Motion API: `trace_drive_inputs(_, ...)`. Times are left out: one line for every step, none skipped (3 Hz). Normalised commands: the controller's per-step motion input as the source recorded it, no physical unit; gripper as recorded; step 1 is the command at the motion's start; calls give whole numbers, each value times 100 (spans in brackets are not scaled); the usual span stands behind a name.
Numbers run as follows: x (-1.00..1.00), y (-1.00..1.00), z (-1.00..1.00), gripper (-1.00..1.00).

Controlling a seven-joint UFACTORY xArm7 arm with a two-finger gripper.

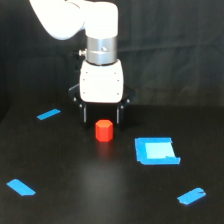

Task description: Pick up the red object from the table

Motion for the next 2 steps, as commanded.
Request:
trace_drive_inputs(4, -47, -8, 95)
trace_drive_inputs(-14, -28, -23, 58)
